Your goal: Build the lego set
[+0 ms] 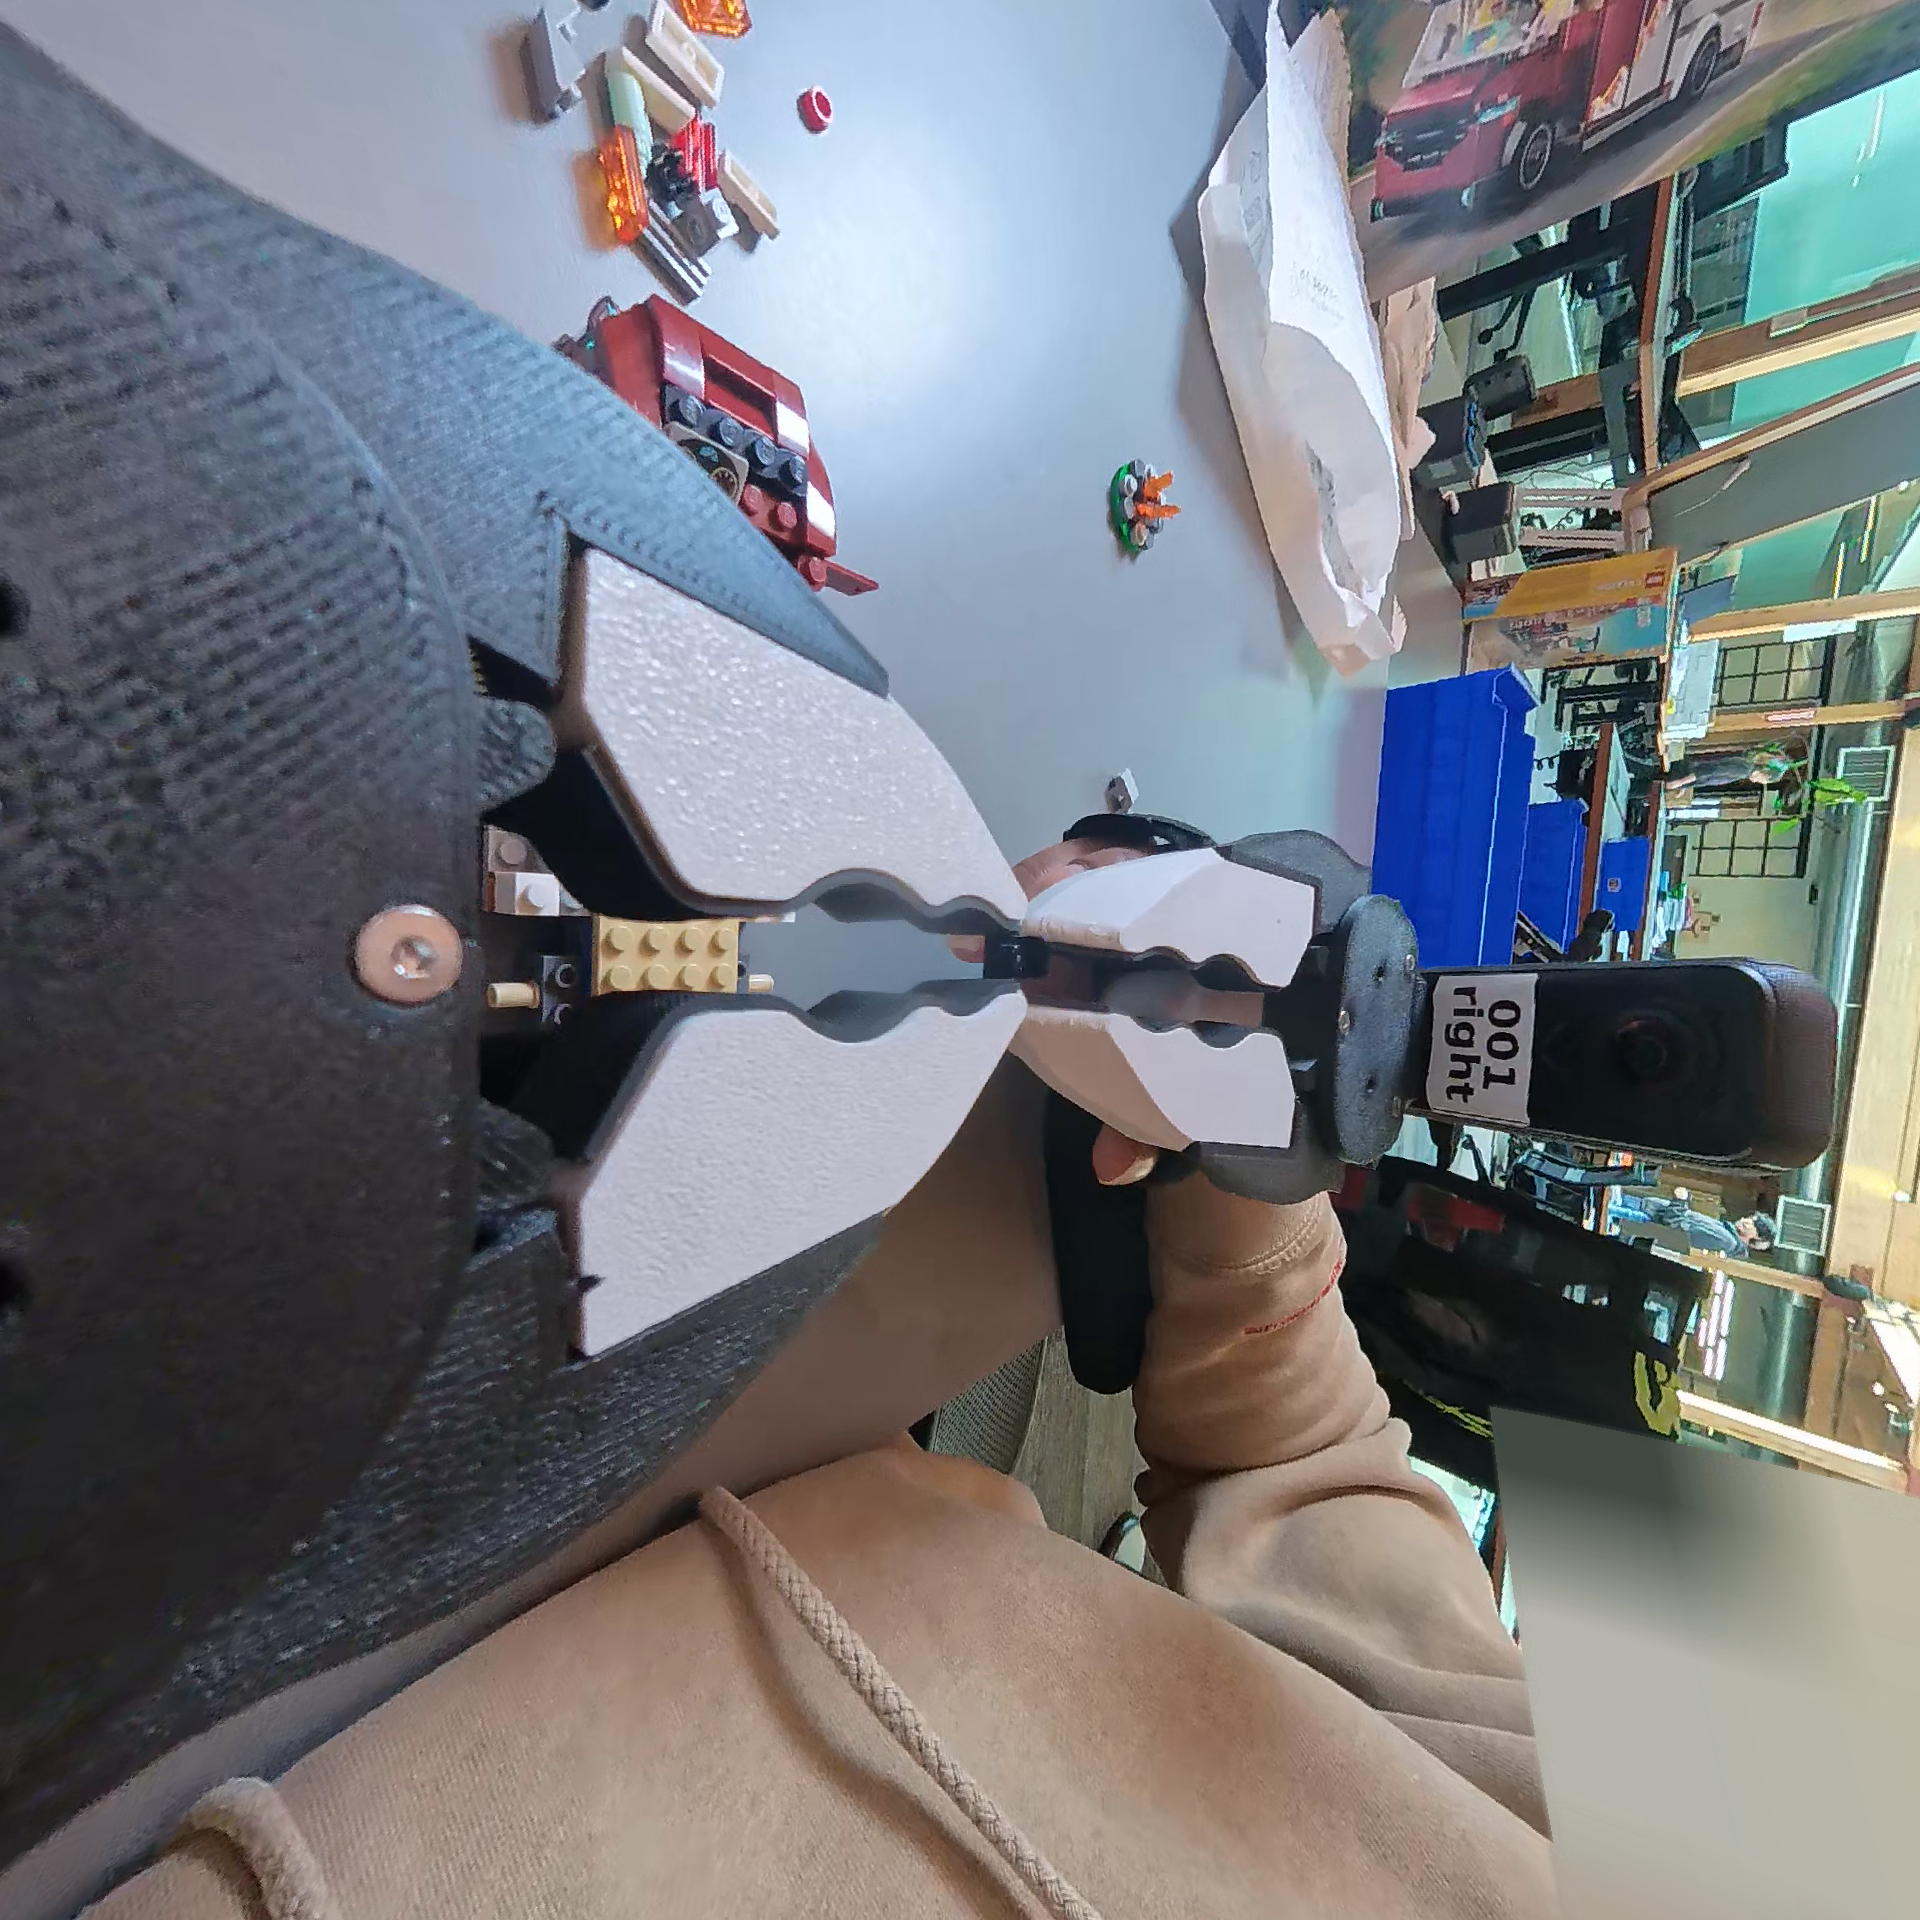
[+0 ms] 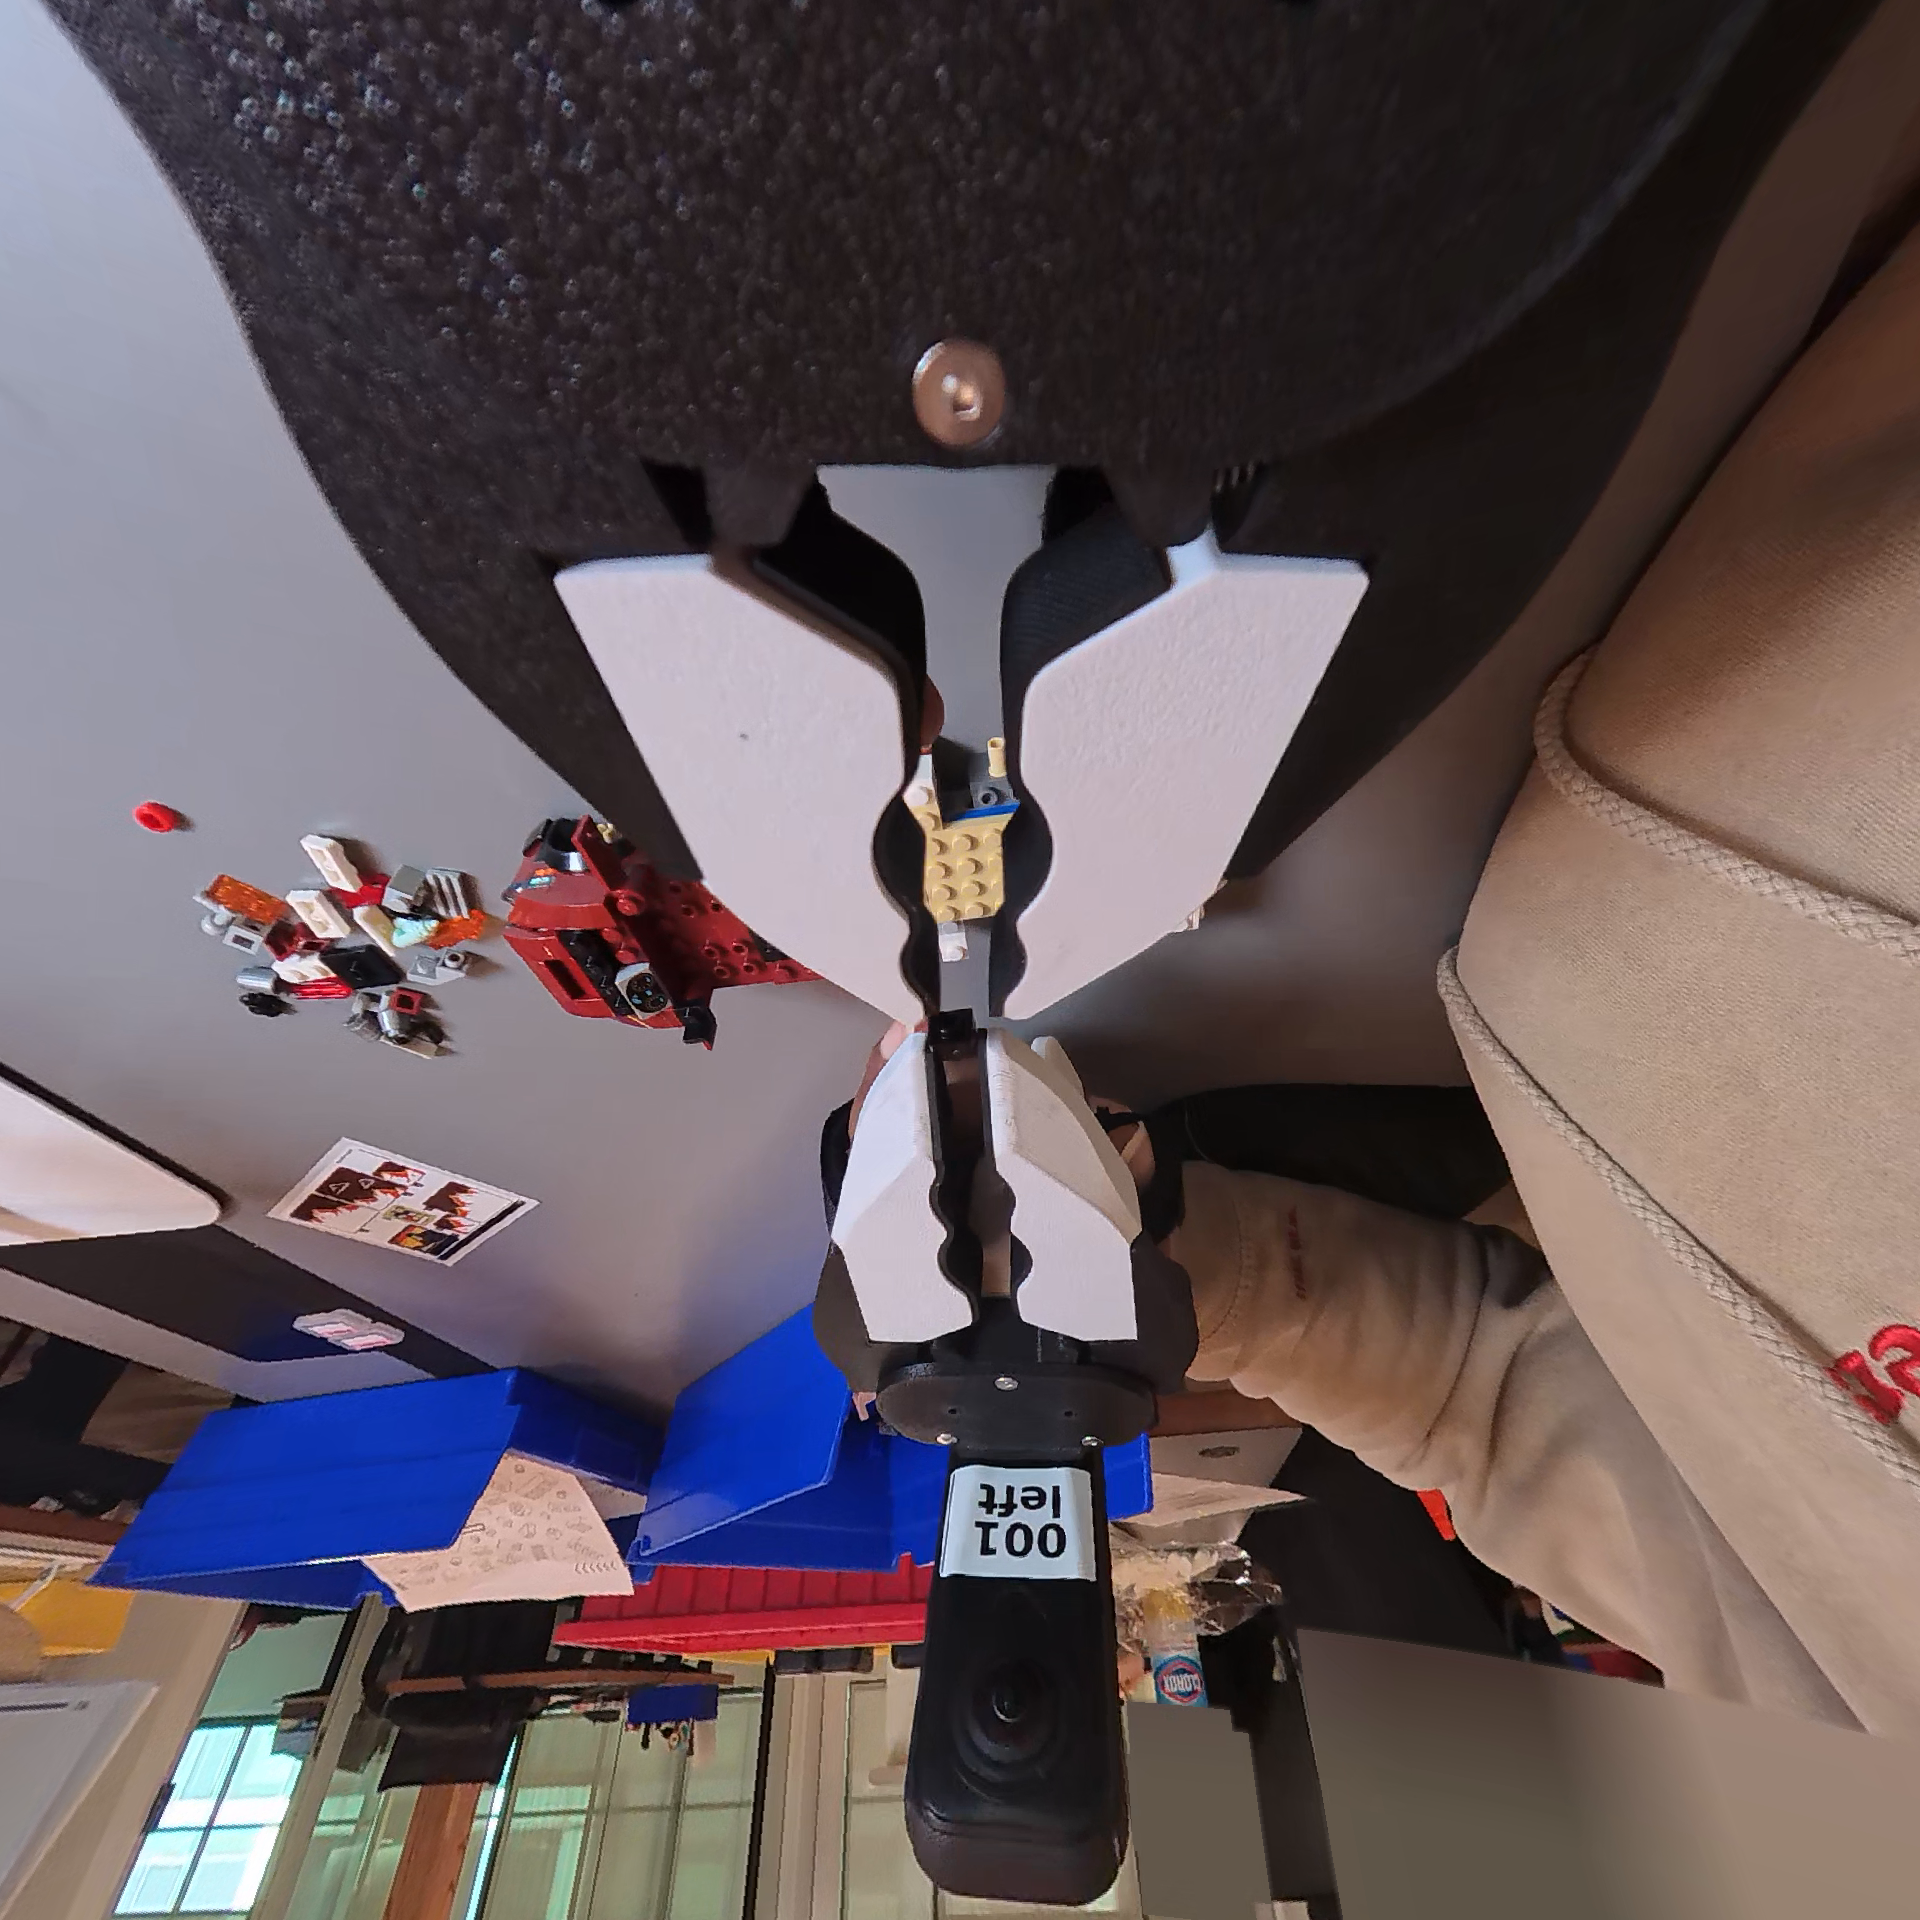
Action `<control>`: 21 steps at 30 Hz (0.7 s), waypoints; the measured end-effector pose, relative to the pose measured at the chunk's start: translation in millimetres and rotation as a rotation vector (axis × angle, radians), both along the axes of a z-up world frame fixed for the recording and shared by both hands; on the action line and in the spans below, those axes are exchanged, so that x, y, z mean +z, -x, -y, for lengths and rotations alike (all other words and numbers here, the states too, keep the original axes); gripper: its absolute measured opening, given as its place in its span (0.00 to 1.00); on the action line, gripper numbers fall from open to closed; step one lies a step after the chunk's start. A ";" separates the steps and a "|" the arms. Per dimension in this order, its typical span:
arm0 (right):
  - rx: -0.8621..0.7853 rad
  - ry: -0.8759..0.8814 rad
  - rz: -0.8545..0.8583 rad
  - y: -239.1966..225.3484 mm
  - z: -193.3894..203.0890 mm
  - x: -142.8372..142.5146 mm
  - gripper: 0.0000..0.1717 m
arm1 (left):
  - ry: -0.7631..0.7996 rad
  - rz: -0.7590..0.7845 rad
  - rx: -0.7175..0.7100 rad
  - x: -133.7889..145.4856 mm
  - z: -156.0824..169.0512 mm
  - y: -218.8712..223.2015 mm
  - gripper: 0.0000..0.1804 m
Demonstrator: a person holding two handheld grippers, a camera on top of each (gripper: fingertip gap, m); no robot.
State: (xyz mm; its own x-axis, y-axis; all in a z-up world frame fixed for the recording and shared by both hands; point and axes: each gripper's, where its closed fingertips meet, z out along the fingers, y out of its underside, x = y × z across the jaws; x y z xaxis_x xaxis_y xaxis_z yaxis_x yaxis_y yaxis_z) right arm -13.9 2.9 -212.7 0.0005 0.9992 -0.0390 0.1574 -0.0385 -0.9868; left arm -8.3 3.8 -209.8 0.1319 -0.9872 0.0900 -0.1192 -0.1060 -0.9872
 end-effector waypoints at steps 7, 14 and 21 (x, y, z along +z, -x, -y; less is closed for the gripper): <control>0.004 0.006 0.007 0.0 0.1 -1.3 0.05 | -0.004 -0.011 -0.011 -2.2 1.8 -1.3 0.04; 0.013 0.012 0.010 0.2 1.1 -1.1 0.05 | 0.001 -0.017 -0.020 -3.3 3.2 -2.2 0.04; -0.081 -0.036 0.152 0.7 -30.1 -15.5 0.05 | -0.125 -0.146 0.157 -10.7 -31.8 11.4 0.11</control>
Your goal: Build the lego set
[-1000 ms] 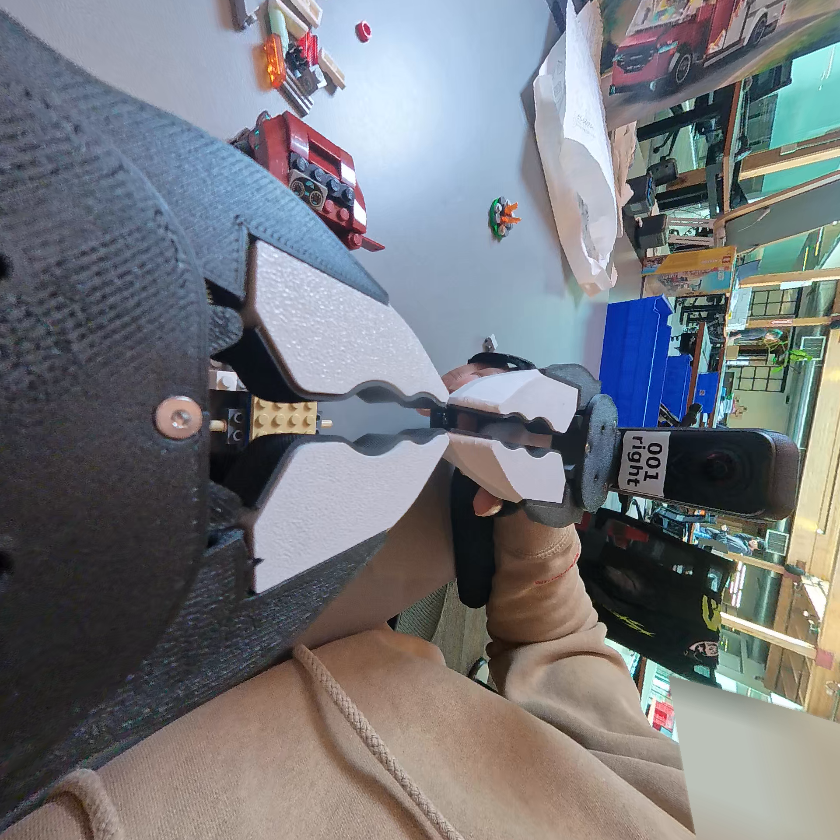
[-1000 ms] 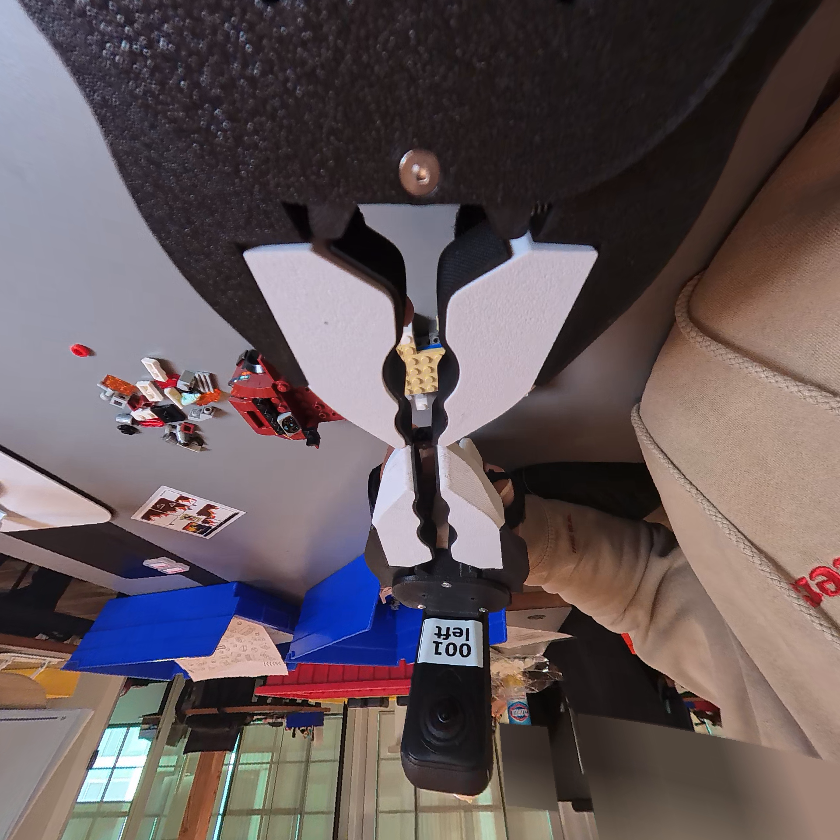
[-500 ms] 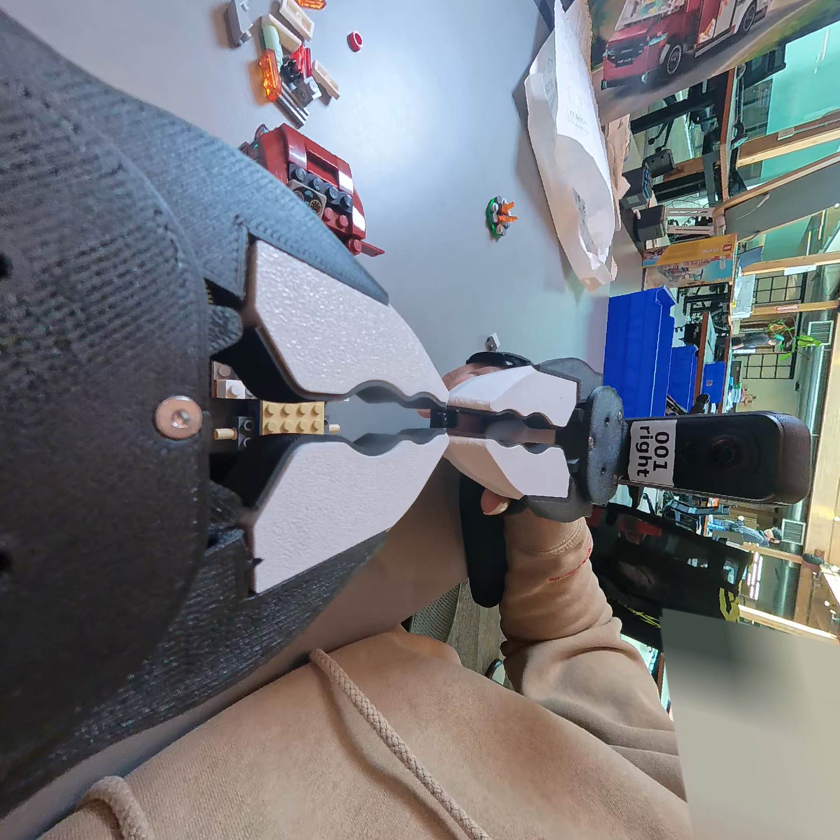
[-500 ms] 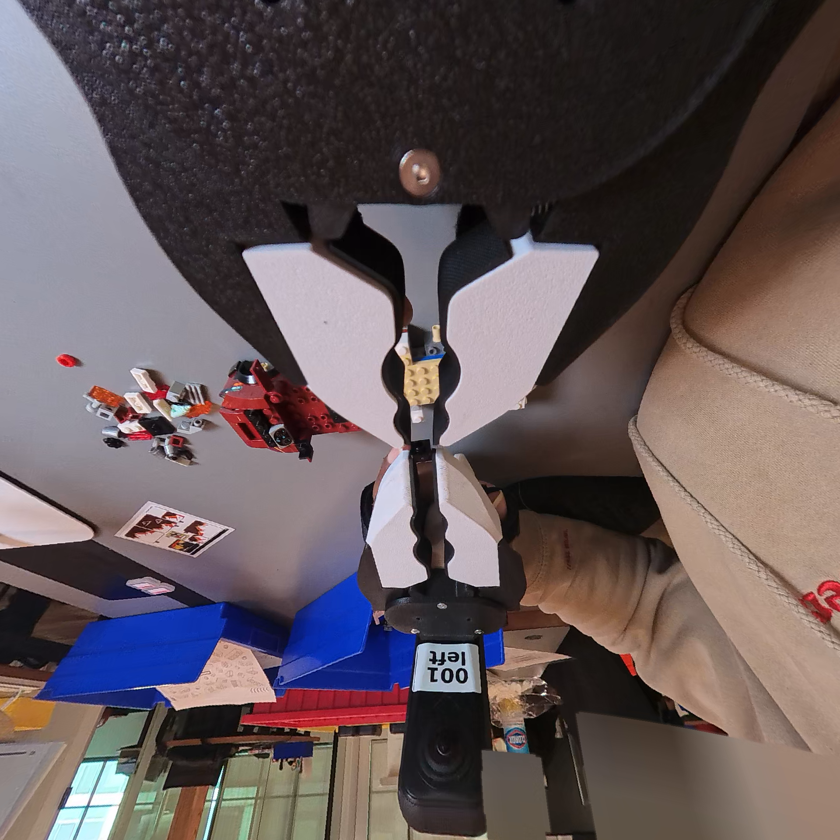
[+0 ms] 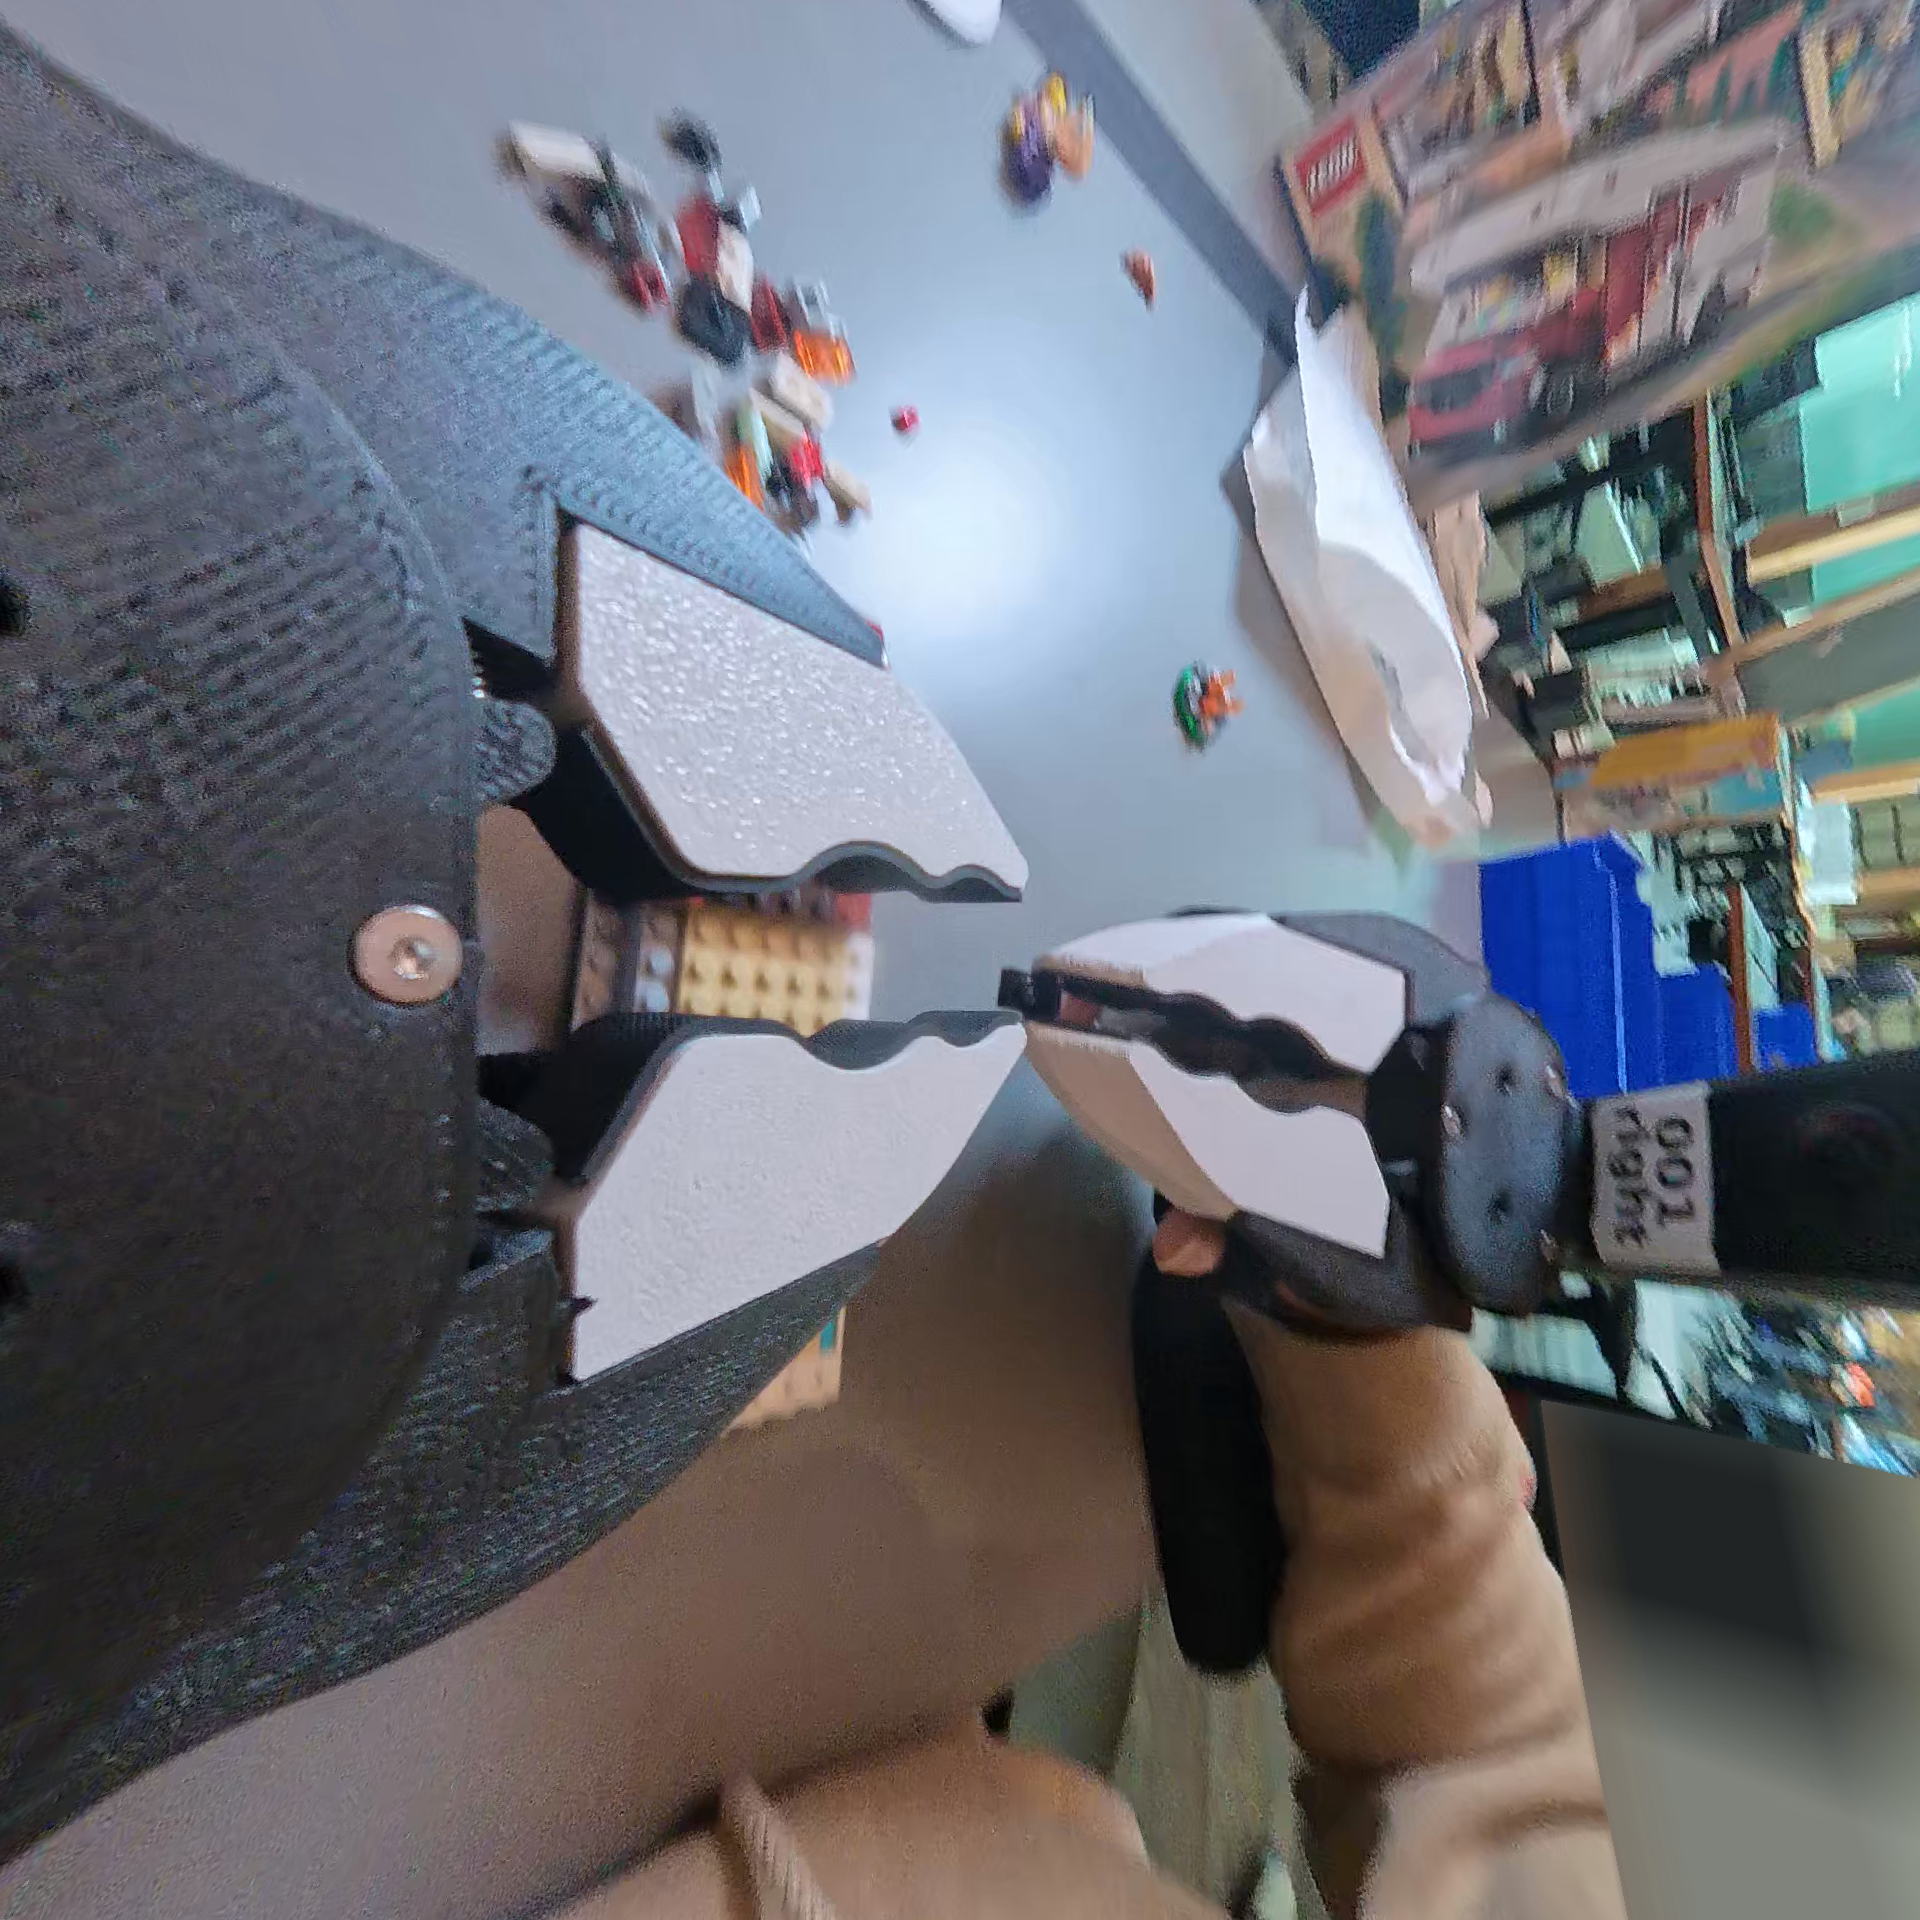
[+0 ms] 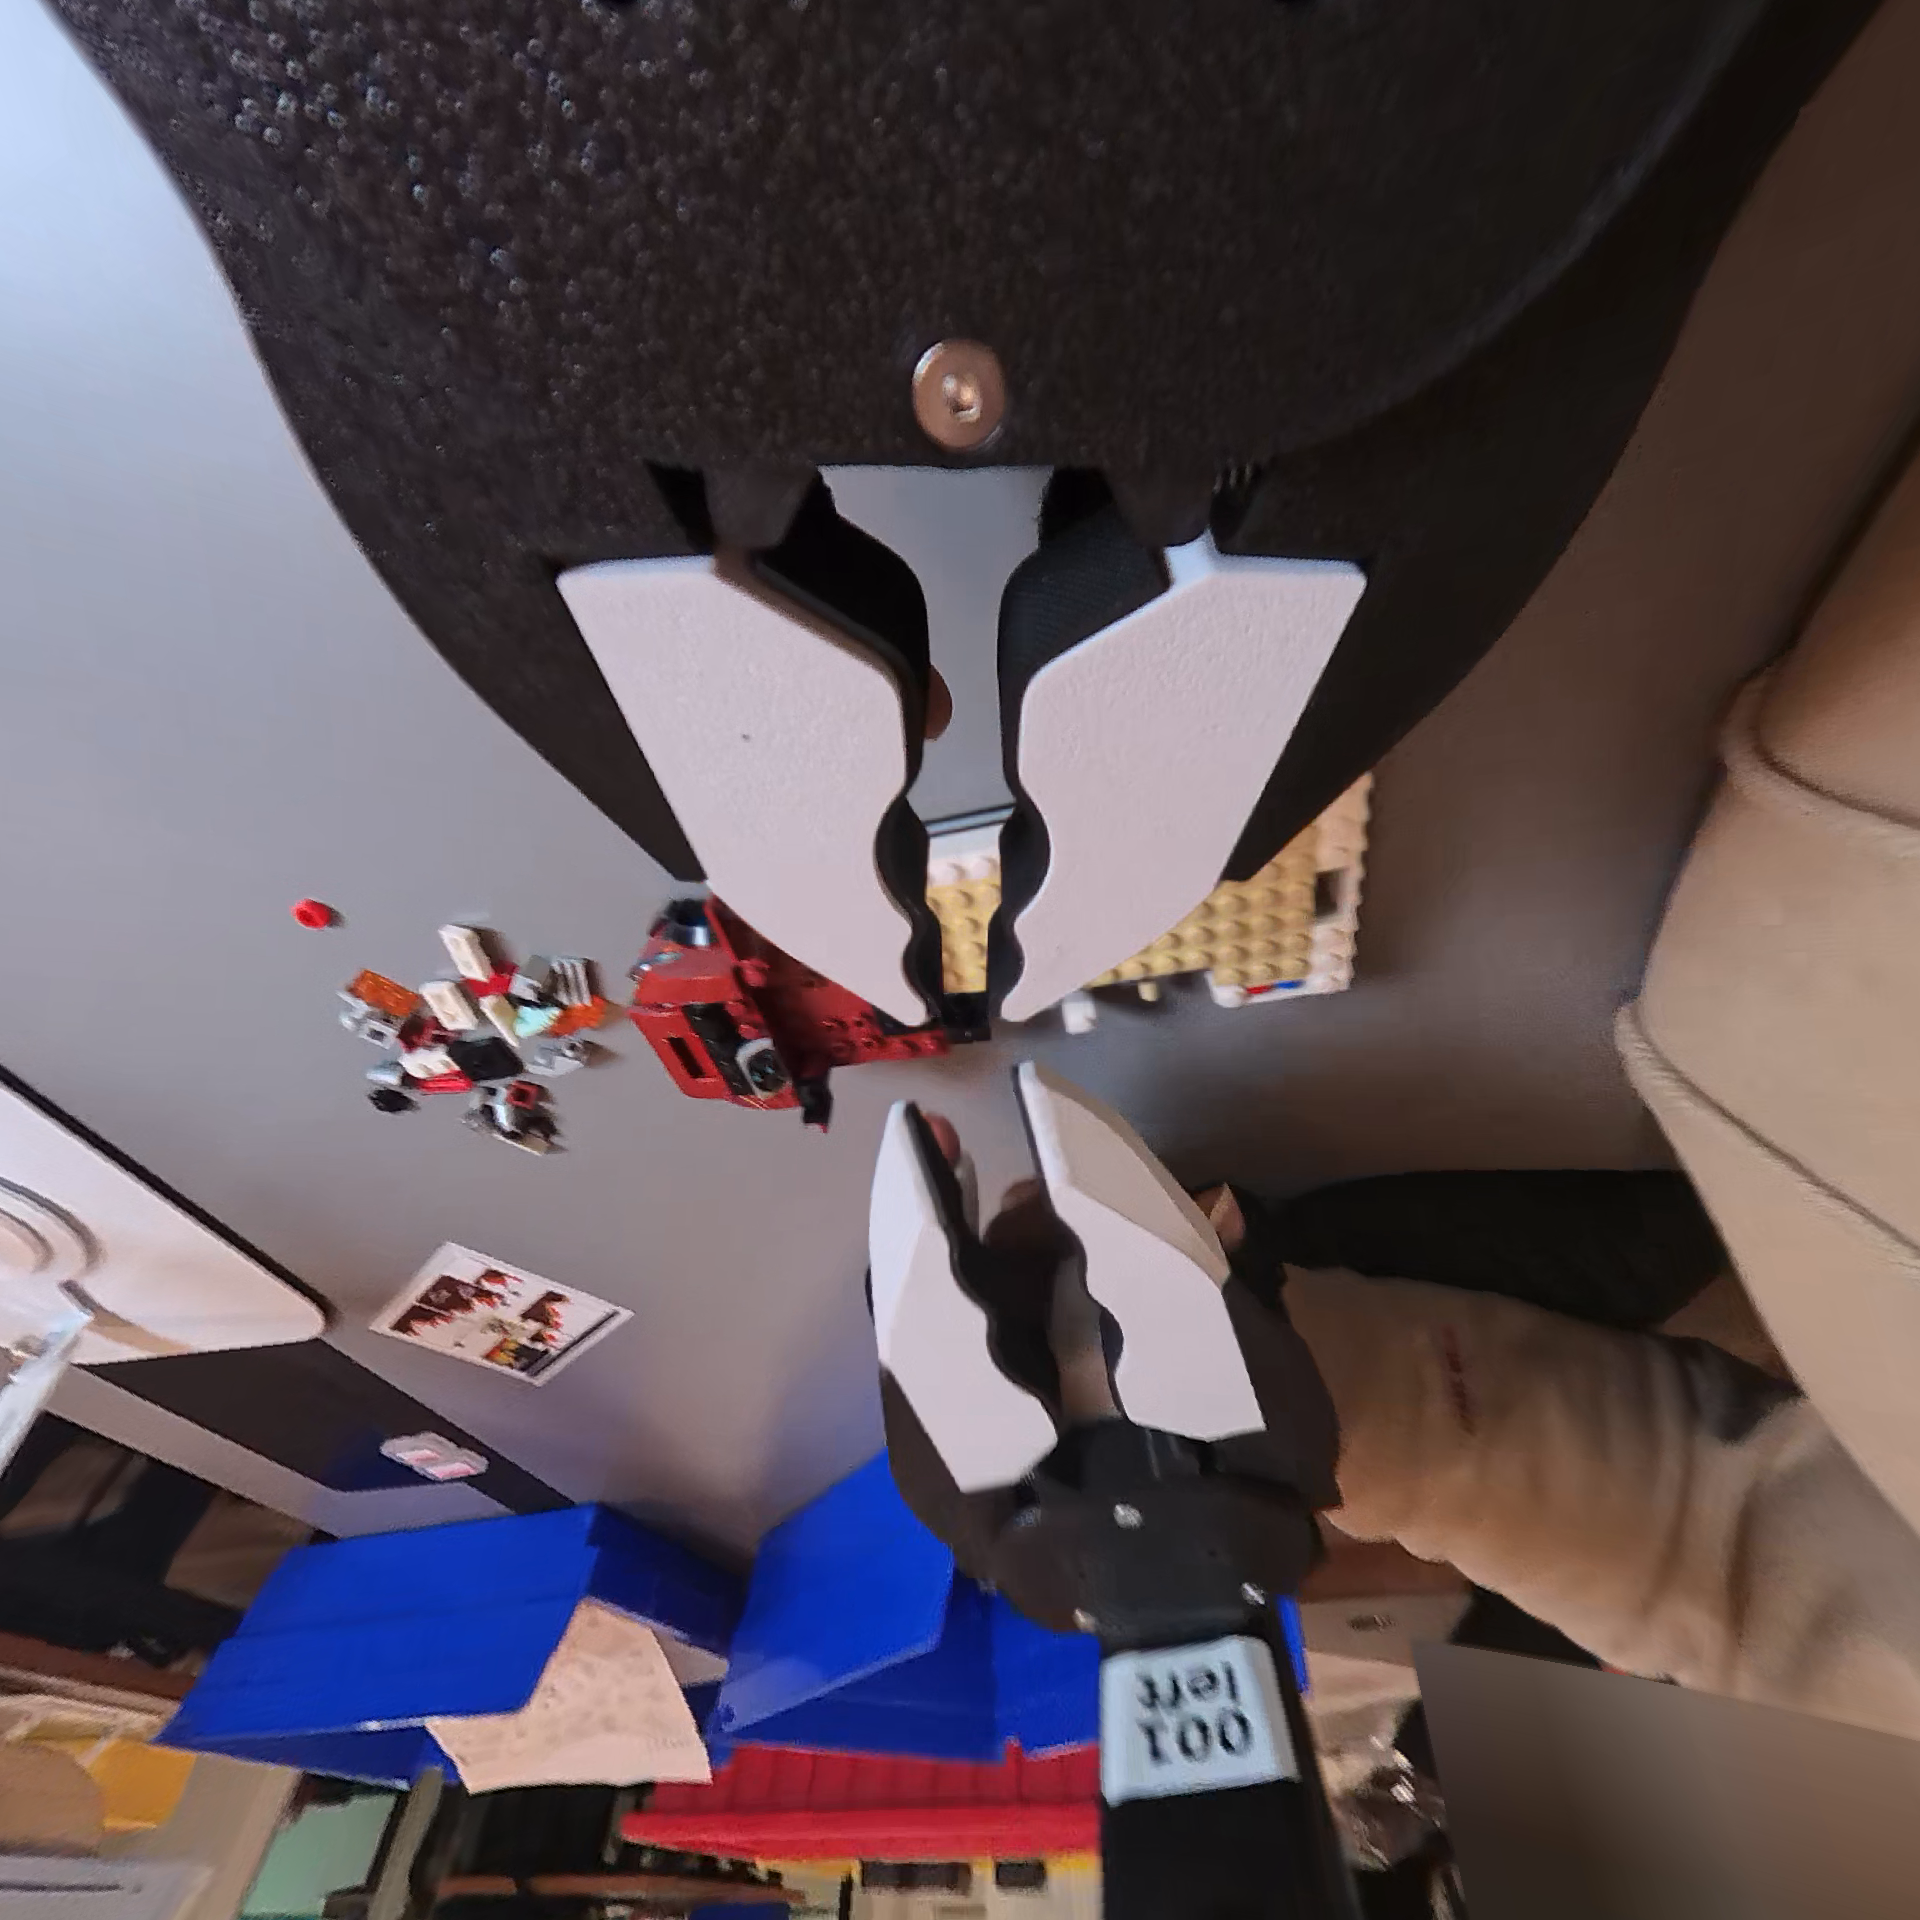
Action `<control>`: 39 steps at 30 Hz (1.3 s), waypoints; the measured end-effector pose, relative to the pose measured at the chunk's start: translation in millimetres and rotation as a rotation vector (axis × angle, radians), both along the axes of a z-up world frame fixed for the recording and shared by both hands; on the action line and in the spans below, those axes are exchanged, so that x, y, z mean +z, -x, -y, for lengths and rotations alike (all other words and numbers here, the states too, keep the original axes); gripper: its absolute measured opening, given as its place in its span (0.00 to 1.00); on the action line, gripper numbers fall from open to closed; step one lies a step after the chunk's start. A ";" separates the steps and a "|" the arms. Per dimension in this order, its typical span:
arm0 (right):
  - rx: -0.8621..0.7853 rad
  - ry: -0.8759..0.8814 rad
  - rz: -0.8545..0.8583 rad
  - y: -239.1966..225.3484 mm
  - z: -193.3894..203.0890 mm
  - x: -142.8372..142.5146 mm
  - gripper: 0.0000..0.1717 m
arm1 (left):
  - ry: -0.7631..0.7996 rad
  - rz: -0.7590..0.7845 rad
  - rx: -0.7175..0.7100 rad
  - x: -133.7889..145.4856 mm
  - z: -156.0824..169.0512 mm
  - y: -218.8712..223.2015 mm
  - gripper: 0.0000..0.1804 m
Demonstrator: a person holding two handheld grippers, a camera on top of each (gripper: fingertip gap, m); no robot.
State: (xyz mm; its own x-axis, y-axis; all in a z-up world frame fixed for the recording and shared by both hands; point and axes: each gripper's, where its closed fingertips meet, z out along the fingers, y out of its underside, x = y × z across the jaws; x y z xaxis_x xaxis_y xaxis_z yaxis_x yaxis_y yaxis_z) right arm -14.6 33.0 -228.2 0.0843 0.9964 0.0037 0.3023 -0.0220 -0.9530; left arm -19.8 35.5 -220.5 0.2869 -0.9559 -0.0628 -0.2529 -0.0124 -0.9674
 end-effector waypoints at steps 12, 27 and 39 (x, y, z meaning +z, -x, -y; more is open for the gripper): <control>0.014 -0.021 0.238 17.2 -46.6 -28.9 0.05 | -0.114 -0.324 0.034 -16.9 -50.2 18.4 0.00; 0.023 0.035 0.268 15.0 -48.2 -36.0 0.05 | -0.258 -0.530 0.007 -41.7 -42.4 7.0 0.03; 0.039 0.051 0.305 14.3 -49.6 -37.5 0.05 | -0.425 -0.688 -0.040 -42.6 -46.6 6.1 0.04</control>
State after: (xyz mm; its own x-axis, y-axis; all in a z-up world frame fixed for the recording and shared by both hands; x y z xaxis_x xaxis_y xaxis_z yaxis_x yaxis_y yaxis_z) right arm -28.9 82.6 -265.7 0.0489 0.9984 -0.0270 0.5758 -0.0503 -0.8160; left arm -25.9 82.1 -263.1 0.0176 -0.8195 -0.5728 -0.7854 0.3432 -0.5152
